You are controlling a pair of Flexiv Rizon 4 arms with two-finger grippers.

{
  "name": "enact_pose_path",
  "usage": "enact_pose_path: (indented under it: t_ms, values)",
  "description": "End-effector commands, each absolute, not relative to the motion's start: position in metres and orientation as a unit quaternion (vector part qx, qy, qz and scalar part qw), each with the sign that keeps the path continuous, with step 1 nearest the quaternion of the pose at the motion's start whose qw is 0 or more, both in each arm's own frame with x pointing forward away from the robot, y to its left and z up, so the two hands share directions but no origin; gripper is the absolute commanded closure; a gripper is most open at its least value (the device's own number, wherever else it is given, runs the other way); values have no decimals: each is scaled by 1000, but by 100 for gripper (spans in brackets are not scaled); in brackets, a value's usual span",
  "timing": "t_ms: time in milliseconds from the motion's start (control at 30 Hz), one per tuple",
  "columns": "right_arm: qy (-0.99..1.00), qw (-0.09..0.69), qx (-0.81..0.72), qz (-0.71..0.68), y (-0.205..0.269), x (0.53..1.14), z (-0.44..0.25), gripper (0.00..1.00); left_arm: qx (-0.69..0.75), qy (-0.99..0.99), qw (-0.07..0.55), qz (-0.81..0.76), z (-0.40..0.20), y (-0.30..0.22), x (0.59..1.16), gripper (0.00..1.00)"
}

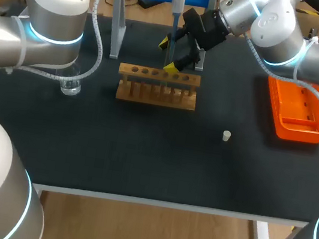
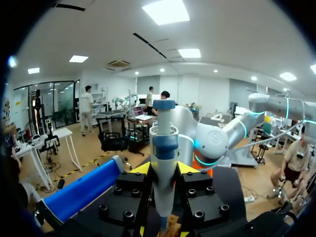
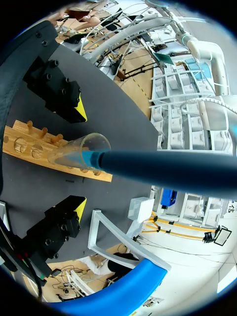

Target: Invert the test tube, pick up the pipette, mount the tip to pipette, aspirate from beaker and dispense into the tube, eject the tip, return the pipette, and cap with the stopper.

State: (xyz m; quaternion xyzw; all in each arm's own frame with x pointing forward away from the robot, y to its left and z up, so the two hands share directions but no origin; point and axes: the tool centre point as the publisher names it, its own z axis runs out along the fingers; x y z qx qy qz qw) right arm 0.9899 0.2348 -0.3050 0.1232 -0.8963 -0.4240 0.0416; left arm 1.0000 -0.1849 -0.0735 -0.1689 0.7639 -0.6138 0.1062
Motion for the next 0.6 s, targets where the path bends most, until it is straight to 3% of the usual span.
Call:
enact_pose_path:
  t_ms: [33, 600]
  values:
    - [-897, 42, 123, -422, 234, 990, -304, 0, -172, 764, 106, -613, -75, -184, 999, 100]
    - [-897, 42, 123, -422, 234, 990, -304, 0, -176, 762, 106, -614, -81, -183, 998, 100]
